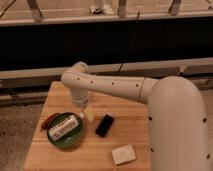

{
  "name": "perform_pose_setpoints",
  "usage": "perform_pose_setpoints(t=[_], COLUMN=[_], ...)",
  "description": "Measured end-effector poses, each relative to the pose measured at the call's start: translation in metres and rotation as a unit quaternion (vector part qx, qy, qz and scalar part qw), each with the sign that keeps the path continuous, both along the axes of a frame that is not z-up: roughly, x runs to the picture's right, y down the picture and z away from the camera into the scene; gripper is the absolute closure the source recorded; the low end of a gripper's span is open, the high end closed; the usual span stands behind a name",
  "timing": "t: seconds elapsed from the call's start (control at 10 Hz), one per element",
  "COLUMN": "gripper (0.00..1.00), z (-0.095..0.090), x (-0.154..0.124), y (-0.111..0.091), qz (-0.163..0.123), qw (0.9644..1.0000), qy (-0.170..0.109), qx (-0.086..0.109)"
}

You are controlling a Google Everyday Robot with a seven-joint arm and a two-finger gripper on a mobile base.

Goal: Place the bottle in the ceramic bowl

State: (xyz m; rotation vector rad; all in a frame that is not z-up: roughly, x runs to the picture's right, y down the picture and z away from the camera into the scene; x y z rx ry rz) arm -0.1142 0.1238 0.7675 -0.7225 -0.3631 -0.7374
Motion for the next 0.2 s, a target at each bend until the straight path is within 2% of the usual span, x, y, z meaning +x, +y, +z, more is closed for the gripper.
perform_pose_setpoints(t=[0.2], gripper=[0.39], z=[-0.0094], x=[0.0031], y=[-0.0040], qz=[-0.007], qw=[1.0000], qy=[-0.002], qx=[0.000])
